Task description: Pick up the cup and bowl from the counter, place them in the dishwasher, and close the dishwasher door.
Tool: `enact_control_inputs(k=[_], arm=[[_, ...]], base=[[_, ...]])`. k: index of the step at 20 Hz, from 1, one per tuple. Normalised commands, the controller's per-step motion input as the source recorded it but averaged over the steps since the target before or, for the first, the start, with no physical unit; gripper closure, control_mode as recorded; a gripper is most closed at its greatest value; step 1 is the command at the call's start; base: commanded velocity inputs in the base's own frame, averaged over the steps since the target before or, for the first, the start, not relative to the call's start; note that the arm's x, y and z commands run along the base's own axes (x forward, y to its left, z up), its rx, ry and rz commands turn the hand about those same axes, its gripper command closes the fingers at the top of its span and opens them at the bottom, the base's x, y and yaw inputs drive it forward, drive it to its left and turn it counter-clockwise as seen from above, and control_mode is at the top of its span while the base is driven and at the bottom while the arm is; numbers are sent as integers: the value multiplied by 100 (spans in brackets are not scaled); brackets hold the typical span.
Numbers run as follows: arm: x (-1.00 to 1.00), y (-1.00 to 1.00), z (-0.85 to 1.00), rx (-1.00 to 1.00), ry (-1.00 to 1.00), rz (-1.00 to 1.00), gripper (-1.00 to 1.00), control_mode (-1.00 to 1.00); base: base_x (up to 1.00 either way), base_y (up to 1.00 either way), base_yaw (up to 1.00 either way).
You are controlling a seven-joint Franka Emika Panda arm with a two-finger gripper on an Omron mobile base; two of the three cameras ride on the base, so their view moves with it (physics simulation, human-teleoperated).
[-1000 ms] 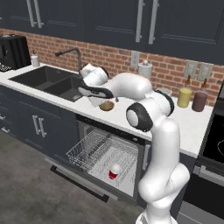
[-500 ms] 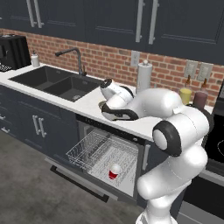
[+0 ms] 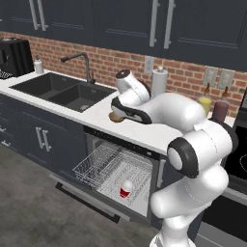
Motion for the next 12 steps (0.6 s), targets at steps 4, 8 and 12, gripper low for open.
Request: enact_control_inputs(k=[4, 8, 12], arm=[[15, 0, -15, 39, -23, 0, -100, -100], [19, 0, -39, 43, -35, -3, -100, -100], [31, 0, -34, 30, -23, -10, -100, -100]], base=[[0, 0, 0], [0, 0, 0], [0, 0, 0]])
